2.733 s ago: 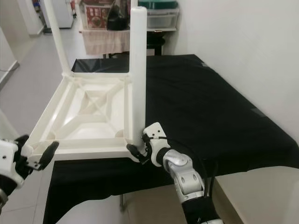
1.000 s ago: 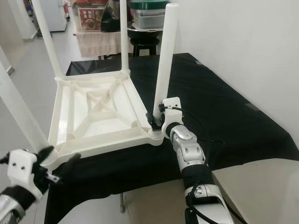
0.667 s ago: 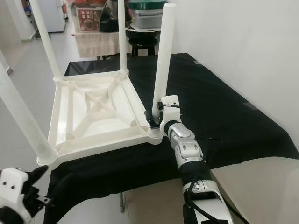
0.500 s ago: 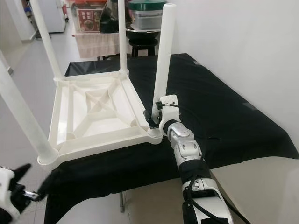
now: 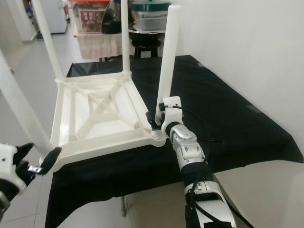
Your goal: Building children table
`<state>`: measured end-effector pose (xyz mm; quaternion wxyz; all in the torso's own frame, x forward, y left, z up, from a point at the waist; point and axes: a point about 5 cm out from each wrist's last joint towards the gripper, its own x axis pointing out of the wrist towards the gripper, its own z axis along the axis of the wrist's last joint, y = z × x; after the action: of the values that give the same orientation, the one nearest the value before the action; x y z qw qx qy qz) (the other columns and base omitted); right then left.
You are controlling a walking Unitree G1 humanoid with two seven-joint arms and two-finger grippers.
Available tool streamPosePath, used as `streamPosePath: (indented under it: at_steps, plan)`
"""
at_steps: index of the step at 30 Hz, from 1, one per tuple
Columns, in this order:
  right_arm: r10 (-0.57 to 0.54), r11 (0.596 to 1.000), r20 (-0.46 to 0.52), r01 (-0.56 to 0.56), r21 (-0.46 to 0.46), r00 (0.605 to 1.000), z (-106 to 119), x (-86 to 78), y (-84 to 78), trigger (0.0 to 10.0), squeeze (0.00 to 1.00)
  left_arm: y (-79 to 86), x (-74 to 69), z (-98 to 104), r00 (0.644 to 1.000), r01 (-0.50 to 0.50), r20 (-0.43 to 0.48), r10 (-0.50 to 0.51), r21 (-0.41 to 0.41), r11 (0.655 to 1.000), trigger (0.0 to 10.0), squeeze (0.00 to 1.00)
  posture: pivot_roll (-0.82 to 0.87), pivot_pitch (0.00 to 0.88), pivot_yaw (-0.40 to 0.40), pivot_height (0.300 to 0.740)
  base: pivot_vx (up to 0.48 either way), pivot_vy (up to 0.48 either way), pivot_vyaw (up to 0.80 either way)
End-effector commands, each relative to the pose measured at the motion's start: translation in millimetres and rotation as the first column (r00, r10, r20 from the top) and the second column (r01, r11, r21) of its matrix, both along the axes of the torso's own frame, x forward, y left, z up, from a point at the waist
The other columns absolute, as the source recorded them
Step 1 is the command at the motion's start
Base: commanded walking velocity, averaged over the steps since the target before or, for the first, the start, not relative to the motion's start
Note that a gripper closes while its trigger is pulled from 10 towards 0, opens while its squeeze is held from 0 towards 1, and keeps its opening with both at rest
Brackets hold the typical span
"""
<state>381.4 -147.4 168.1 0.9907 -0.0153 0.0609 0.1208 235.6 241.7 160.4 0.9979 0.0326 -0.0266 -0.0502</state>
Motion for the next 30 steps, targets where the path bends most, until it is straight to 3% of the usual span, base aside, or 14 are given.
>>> streamPosePath:
  at_steps: [1, 3, 8, 16, 17, 18, 19, 30]
  plan:
    - [0.004, 1.0, 0.015, -0.004, -0.002, 1.0, 3, 0.4, 0.3, 10.0, 0.0, 2.2, 1.8, -1, 1.0, 0.0, -0.004, 0.0, 0.024, 1.0, 10.0, 0.0, 0.07, 0.0, -0.044, 0.74, 0.0, 0.0, 0.0]
    - [0.005, 1.0, 0.018, -0.005, -0.008, 1.0, 4, 0.7, -2.1, 10.0, 0.0, 5.3, 9.7, 3, 0.999, -0.038, 0.031, 0.037, 0.037, 0.999, 10.0, 0.0, 0.06, 0.0, -0.05, 0.74, 0.0, 0.0, 0.0]
    - [0.006, 1.0, 0.02, -0.006, -0.01, 1.0, 5, 0.8, -2.9, 10.0, 0.0, 8.1, 12.8, 4, 0.996, -0.076, 0.043, 0.073, 0.053, 0.996, 10.0, 0.0, 0.05, 0.0, -0.054, 0.74, 0.0, 0.0, 0.0]
    - [0.022, 1.0, 0.029, -0.022, 0.001, 0.999, 6, 0.4, 0.0, 10.0, 0.0, 4.1, 29.4, 9, 0.992, -0.087, 0.091, 0.083, 0.048, 0.995, 10.0, 0.0, 0.05, 0.0, -0.056, 0.74, 0.0, 0.0, 0.0]
    - [0.02, 1.0, 0.035, -0.02, 0.006, 0.999, 7, 0.4, -0.2, 0.0, 0.0, 3.3, 32.7, 10, 0.992, -0.086, 0.1, 0.081, 0.047, 0.995, 3.8, 0.0, 0.04, 0.0, -0.052, 0.74, 0.0, 0.0, 0.0]
    - [0.018, 1.0, 0.039, -0.019, 0.009, 0.999, 8, 0.4, -0.4, 0.0, 0.0, 2.6, 34.8, 11, 0.991, -0.084, 0.107, 0.079, 0.046, 0.995, 3.8, 0.0, 0.04, 0.0, -0.052, 0.74, 0.0, 0.0, 0.0]
    - [0.016, 1.0, 0.042, -0.016, 0.011, 0.999, 8, 0.1, -1.2, 0.0, 0.0, 1.7, 36.5, 12, 0.991, -0.081, 0.112, 0.076, 0.042, 0.996, 0.0, 0.0, 0.04, 0.0, -0.05, 0.74, 0.0, 0.0, 0.0]
    - [0.001, 1.0, 0.043, -0.001, 0.008, 0.999, 5, -4.3, -6.8, 0.0, 0.0, -4.8, 49.2, 15, 0.989, -0.052, 0.14, 0.046, 0.041, 0.998, 0.0, 0.0, 0.05, 0.0, -0.045, 0.74, 0.0, 0.0, 0.0]
